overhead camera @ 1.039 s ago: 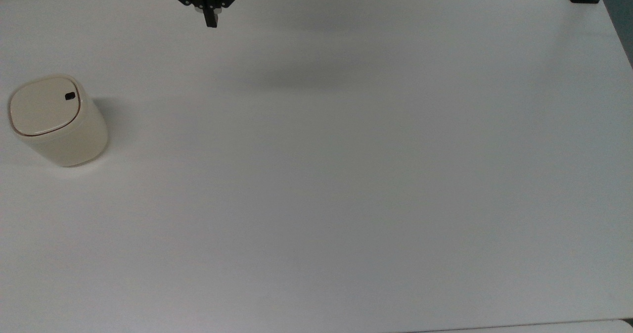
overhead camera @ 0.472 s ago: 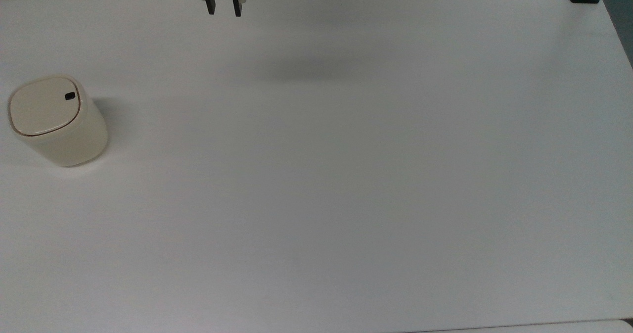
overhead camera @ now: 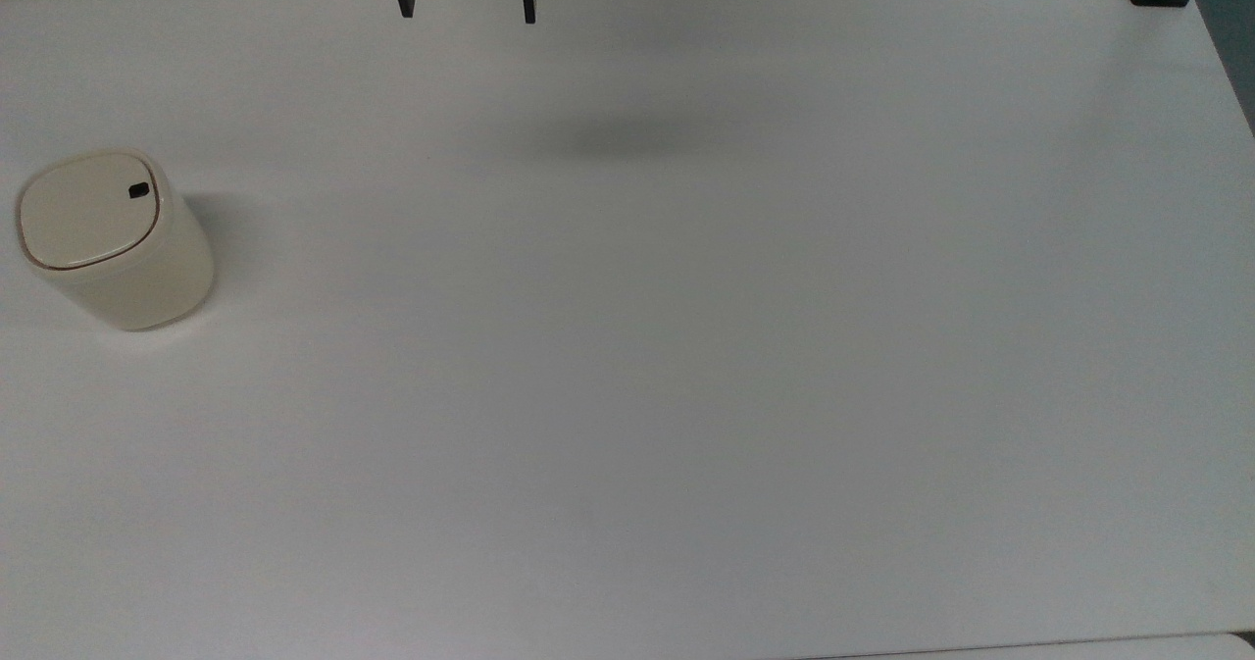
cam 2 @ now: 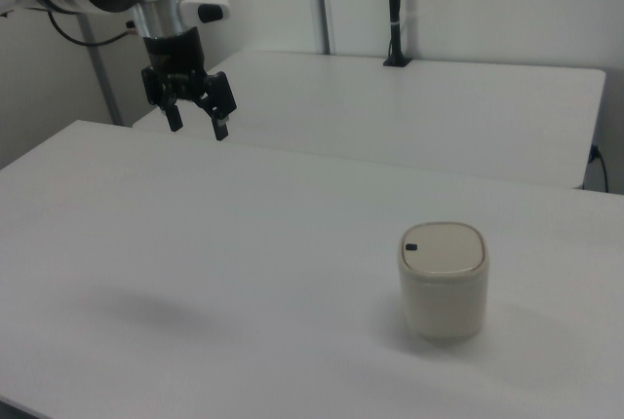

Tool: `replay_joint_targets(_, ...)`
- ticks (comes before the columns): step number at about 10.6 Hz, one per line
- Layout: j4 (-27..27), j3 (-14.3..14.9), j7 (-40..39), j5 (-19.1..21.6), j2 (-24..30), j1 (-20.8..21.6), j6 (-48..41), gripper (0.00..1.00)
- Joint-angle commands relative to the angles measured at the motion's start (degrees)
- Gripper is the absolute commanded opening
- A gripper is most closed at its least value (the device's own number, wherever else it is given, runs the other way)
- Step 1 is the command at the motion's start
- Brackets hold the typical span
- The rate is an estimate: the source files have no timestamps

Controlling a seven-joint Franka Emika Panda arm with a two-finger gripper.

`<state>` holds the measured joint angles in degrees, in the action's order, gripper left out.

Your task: Close the trash bin

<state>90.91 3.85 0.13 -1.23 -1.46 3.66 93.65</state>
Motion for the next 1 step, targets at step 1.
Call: replay_joint_targets(1, 1.37, 0.63, 0.31, -0.17, 1.81, 0.29, -1.11, 1.0)
